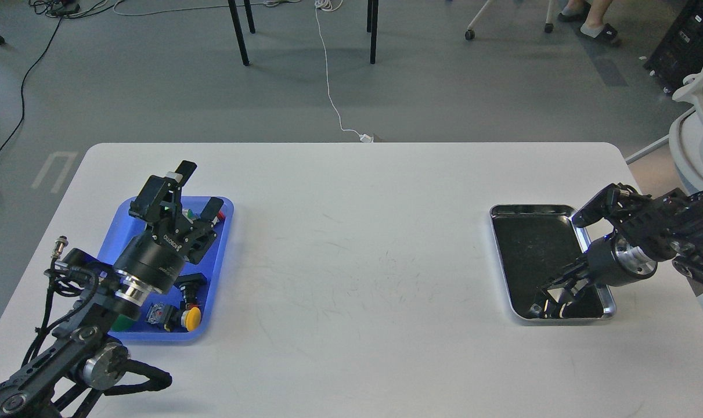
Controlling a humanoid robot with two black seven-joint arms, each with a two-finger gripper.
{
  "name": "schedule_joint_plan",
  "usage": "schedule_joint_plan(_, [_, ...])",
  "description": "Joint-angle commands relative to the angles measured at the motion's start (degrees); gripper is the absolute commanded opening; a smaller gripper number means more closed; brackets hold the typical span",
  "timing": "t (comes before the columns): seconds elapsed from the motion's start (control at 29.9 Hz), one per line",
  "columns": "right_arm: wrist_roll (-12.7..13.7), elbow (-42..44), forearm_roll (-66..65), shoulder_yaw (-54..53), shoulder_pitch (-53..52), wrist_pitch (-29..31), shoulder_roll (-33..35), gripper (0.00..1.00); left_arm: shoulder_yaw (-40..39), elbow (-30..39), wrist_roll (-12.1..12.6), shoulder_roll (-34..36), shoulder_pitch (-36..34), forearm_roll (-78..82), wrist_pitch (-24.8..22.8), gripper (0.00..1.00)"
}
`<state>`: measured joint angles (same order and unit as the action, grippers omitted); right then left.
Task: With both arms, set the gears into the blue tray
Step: 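Lower the right gripper into the metal tray and grasp another black part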
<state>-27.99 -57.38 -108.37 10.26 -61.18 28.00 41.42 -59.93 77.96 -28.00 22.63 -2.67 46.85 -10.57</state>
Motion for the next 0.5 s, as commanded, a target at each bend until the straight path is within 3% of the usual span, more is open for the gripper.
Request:
schedule_joint_plan(0.0, [0.0,0.3,0.0,0.0,0.0,0.0,-0.4,0.50,0.0,0.0,0.0,0.0,0.0,0.0,-0.1,0.98])
schedule_joint_plan(0.33, [0.0,0.3,0.0,0.2,0.1,0.0,-0.4,0.22,-0.1,0.0,0.0,0.0,0.0,0.0,-0.1,0.98])
schedule_joint_plan(0.47, [0.0,0.2,0.0,0.2,0.0,0.0,-0.5,0.18,-0.4,0.0,0.0,-0.1,0.0,0.0,-0.2,0.98])
